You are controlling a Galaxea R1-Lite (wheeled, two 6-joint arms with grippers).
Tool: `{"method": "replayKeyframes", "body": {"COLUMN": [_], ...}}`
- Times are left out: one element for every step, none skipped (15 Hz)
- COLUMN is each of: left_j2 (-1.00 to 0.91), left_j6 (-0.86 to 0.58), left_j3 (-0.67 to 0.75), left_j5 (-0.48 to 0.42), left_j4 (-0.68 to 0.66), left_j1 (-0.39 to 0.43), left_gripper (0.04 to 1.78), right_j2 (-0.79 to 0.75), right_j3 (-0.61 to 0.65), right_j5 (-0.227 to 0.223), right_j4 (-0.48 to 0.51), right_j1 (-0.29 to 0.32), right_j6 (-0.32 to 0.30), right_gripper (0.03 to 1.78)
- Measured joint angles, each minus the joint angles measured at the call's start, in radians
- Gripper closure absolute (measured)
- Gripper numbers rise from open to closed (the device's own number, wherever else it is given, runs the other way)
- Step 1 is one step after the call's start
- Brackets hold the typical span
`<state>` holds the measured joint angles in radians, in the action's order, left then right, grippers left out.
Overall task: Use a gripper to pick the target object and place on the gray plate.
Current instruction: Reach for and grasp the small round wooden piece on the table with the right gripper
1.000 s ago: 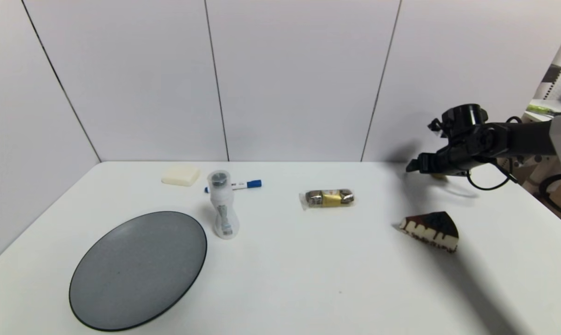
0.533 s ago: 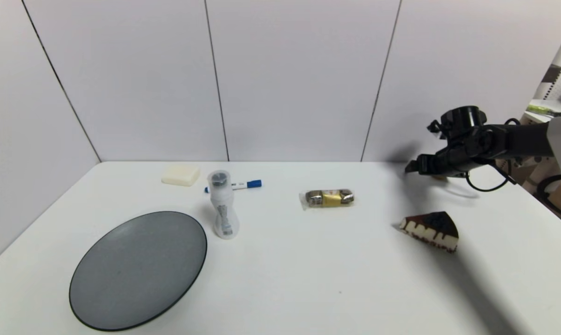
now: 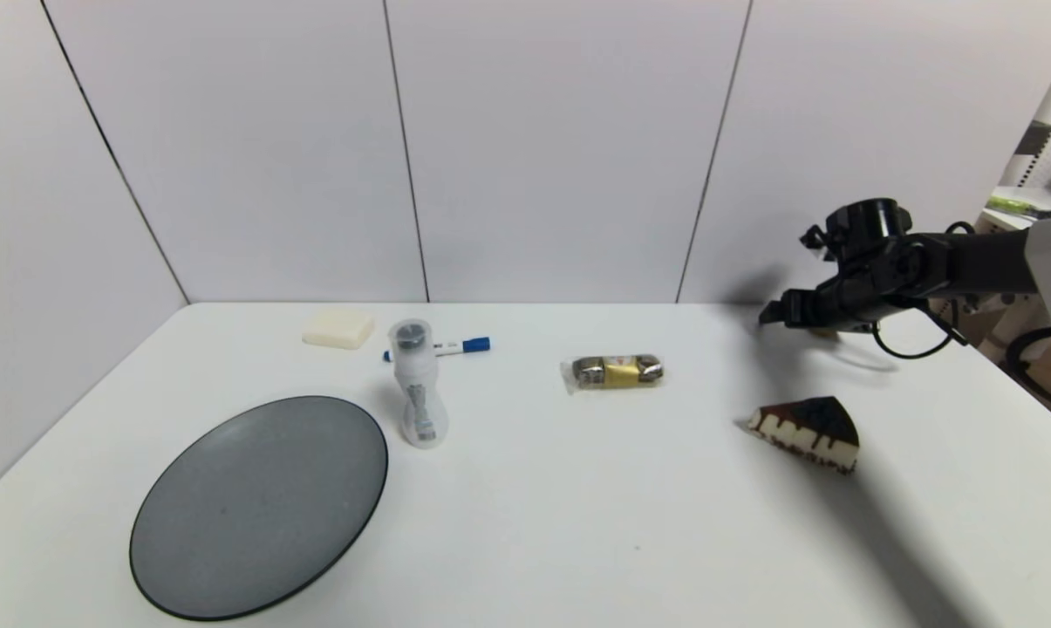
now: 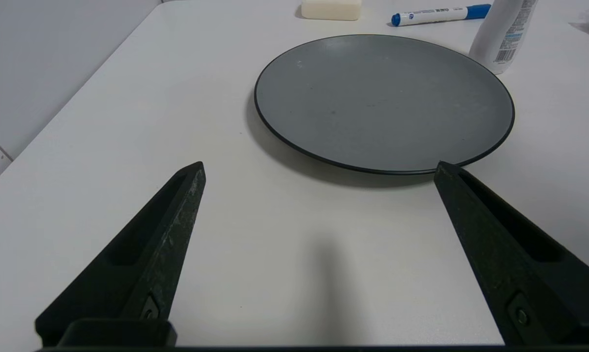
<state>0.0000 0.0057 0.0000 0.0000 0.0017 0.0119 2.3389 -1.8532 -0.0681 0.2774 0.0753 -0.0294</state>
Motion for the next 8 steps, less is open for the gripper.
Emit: {"method": "replayKeyframes", "body": {"left_j2": [0.000, 0.000, 0.000, 0.000, 0.000, 0.000, 0.000, 0.000], "left_j6": [0.000, 0.000, 0.000, 0.000, 0.000, 0.000, 0.000, 0.000], "left_j3": [0.000, 0.000, 0.000, 0.000, 0.000, 0.000, 0.000, 0.000], "left_j5": [0.000, 0.000, 0.000, 0.000, 0.000, 0.000, 0.000, 0.000], "left_j4": [0.000, 0.000, 0.000, 0.000, 0.000, 0.000, 0.000, 0.000], "left_j1": [0.000, 0.000, 0.000, 0.000, 0.000, 0.000, 0.000, 0.000], "left_gripper": [0.13, 0.13, 0.13, 0.13, 0.13, 0.13, 0.13, 0.13], "right_j2": [0.000, 0.000, 0.000, 0.000, 0.000, 0.000, 0.000, 0.000], "right_j3": [0.000, 0.000, 0.000, 0.000, 0.000, -0.002, -0.002, -0.002], "right_j5": [0.000, 0.000, -0.001, -0.001, -0.001, -0.002, -0.005, -0.007], "right_j4": [-0.001, -0.001, -0.001, -0.001, -0.003, -0.002, 0.000, 0.001], "right_j1": [0.000, 0.000, 0.000, 0.000, 0.000, 0.000, 0.000, 0.000], "right_j6": [0.000, 0.000, 0.000, -0.001, -0.001, -0.001, 0.000, -0.001], "right_gripper": [0.10, 0.10, 0.10, 0.15, 0.35, 0.51, 0.65, 0.79]}}
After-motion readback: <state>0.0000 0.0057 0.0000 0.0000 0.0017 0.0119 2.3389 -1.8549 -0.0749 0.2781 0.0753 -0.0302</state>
